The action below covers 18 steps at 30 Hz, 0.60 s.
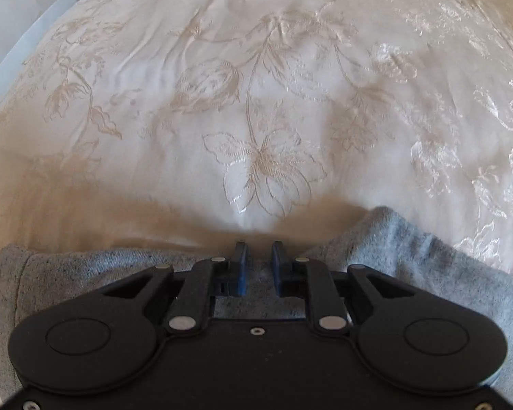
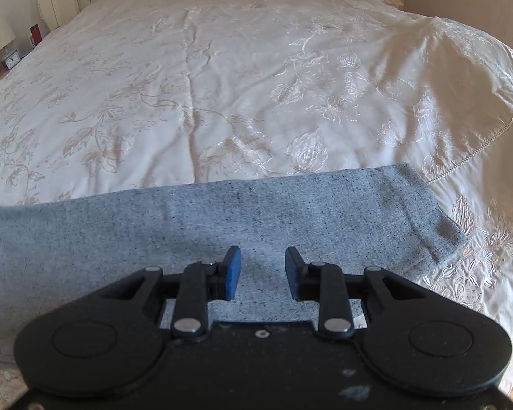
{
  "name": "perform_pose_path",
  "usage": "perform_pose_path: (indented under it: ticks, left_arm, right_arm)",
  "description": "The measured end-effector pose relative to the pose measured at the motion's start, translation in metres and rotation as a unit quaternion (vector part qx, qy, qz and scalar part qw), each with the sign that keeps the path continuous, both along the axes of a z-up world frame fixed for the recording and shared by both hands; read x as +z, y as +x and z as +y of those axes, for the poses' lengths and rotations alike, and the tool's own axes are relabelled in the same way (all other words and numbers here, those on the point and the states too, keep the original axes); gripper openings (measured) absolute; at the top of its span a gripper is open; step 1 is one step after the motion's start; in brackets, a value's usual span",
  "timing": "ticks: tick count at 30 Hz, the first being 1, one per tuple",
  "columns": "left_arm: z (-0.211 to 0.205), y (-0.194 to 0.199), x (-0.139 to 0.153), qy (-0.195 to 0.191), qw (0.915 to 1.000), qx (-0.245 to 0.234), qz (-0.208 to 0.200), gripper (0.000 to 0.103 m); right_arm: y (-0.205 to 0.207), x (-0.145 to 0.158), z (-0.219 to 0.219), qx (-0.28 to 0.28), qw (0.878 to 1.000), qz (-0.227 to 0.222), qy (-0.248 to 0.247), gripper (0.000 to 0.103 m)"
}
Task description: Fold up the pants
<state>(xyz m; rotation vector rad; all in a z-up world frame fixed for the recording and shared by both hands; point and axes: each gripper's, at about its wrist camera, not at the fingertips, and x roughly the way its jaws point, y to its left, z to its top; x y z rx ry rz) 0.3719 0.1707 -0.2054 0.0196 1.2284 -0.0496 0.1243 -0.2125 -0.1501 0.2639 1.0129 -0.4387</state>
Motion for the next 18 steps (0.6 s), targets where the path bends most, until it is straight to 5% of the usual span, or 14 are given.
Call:
perform_pose_path:
  ticks: [7,9,14,18]
  left_arm:
    - [0.000,-0.080,0.044,-0.032,0.9976,-0.032,-0.053,0.025]
    - [-0.006,-0.109,0.037,-0.033,0.9974,-0.051,-0.039,0.025]
    - [-0.029,-0.159,-0.010,-0.006,0.9933,-0.095,0.065,0.025]
    - [-0.053,-0.180,0.007,0.006,0.9969,-0.059,0.052,0.021]
  right_arm:
    - [-0.001,-0.037,0.013,0.021,0.997,0.063,0.029,0.030]
    - [-0.006,-0.057,0.009,0.025,0.993,0.113,0.035,0.030]
    - [-0.026,-0.047,0.003,0.080,0.989,0.119,0.044,0.031]
    - [-0.045,-0.023,-0.028,0.084,0.993,0.076,0.028,0.031]
